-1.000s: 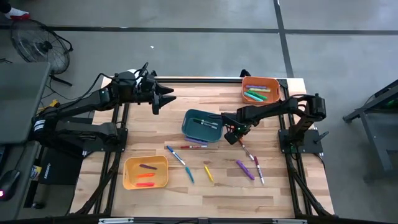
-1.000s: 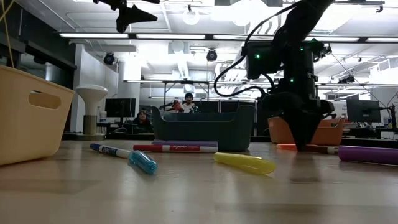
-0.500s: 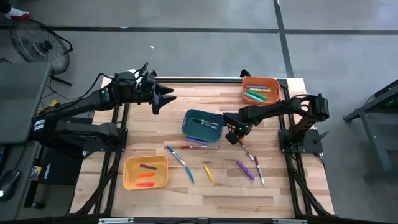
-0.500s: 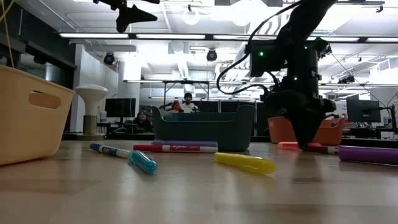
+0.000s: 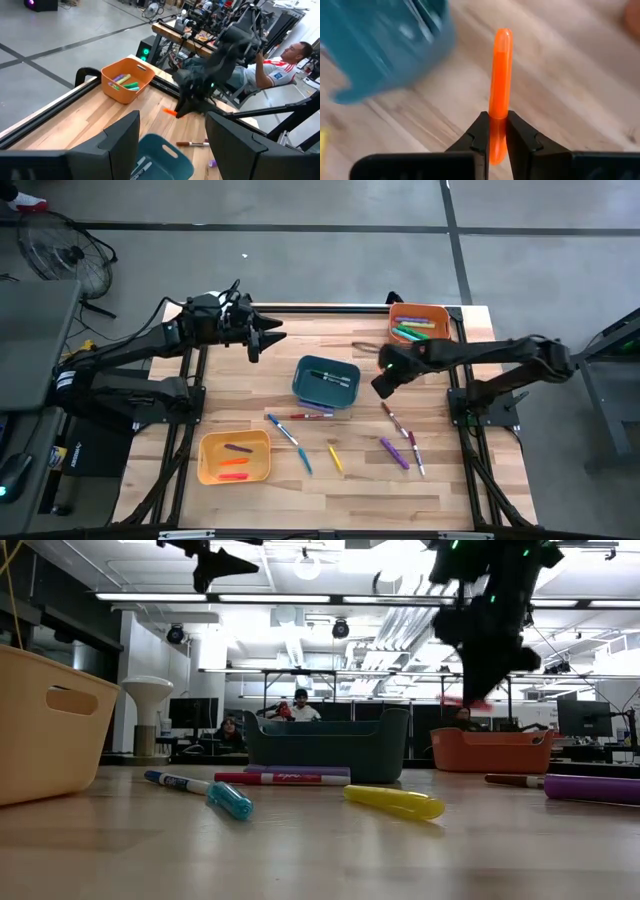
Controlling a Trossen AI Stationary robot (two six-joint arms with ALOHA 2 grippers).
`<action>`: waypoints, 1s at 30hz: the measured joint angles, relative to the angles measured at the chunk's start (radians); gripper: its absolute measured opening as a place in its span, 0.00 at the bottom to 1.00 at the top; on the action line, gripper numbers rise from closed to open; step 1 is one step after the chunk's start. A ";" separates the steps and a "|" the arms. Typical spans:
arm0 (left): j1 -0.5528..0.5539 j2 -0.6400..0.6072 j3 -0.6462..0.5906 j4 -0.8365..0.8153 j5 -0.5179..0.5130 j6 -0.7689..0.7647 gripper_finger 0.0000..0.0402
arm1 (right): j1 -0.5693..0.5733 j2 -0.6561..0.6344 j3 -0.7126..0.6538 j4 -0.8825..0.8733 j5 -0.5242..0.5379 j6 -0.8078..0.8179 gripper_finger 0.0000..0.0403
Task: Pick & Place Markers
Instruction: Put the orange pen into the yellow bin
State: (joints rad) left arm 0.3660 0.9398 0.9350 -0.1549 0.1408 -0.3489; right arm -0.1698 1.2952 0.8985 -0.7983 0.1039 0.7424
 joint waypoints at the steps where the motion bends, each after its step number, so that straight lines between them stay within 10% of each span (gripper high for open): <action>1: 0.000 0.008 0.000 0.019 0.000 0.000 0.55 | -0.003 -0.028 0.000 0.017 0.008 -0.017 0.08; 12: 0.000 0.178 0.000 0.308 0.095 -0.022 0.55 | -0.023 -0.224 0.002 0.457 0.055 -0.223 0.08; 30: 0.000 0.354 0.001 0.650 0.174 -0.079 0.55 | -0.059 -0.158 0.004 0.905 -0.073 -0.377 0.08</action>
State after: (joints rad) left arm 0.3660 1.2936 0.9360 0.4948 0.3148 -0.4276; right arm -0.2293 1.1377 0.9024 0.1067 0.0313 0.3652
